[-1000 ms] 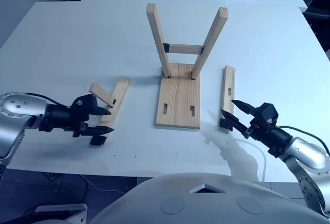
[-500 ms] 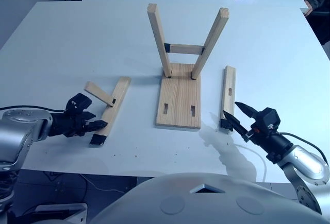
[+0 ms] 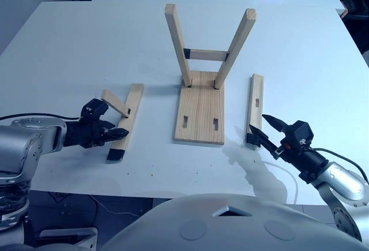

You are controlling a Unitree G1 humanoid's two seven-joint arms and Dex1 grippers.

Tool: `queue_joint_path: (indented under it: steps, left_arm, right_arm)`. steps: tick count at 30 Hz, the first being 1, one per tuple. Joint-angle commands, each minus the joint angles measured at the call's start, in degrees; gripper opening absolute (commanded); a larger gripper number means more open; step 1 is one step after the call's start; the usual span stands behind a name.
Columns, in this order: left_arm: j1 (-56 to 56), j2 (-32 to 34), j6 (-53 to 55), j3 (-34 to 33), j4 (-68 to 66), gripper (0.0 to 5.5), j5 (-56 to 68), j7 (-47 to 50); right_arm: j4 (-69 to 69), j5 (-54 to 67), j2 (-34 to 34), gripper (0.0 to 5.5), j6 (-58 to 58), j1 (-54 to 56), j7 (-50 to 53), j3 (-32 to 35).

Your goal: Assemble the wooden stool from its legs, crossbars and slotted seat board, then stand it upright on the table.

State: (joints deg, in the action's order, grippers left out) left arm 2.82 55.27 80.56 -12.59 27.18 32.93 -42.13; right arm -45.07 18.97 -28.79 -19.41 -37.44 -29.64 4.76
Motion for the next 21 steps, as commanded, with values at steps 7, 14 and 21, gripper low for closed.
queue_joint_path:
  steps: [7,14,21]
  left_arm:
    - [0.08,-2.09,6.31,1.43,4.33,3.06,0.47,5.47]
    - [1.44,-11.00,8.79,0.78,4.12,3.06,-3.19,14.64]
    - [1.88,-16.19,7.23,2.38,3.20,3.06,-5.49,19.26]
  right_arm:
    - [-0.03,-0.77,-0.04,2.41,-0.16,0.58,0.16,-0.61]
    - [0.09,-0.21,-1.12,2.41,-0.74,1.21,-1.19,-0.02]
    - [0.81,0.54,-2.71,2.41,-1.49,2.70,-3.02,0.85]
